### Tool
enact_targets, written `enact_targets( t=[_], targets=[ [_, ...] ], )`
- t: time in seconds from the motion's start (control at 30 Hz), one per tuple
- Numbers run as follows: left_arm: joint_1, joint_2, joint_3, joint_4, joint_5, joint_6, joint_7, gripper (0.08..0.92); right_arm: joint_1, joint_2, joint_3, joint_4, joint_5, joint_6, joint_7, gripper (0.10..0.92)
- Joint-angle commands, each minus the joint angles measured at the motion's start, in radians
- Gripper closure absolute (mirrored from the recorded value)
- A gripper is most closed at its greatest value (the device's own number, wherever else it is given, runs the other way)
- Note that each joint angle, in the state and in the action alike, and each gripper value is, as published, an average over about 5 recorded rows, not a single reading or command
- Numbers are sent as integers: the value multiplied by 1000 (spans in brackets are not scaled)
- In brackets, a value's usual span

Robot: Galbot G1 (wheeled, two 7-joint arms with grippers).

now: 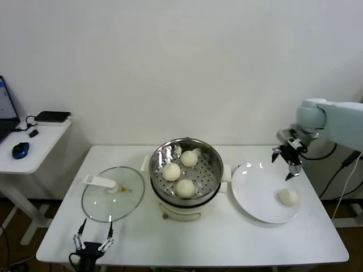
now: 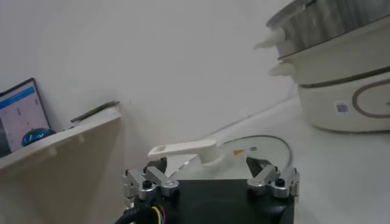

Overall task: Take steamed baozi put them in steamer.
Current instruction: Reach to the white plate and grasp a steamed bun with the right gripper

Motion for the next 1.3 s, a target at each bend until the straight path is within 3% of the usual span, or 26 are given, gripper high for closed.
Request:
enact_targets(
  t=[0.03, 0.4, 1.3],
  targets=[
    [0, -17, -1, 9, 5, -1, 0, 177, -238, -58, 149, -142, -147, 10, 6, 203],
    [-3, -19, -4, 24, 22, -1, -1, 177, -388, -72, 298, -216, -223, 11, 20, 203],
    [-5, -22, -8, 26, 28, -1, -2, 177, -475, -51, 383, -252, -240, -1, 26, 203]
  ],
)
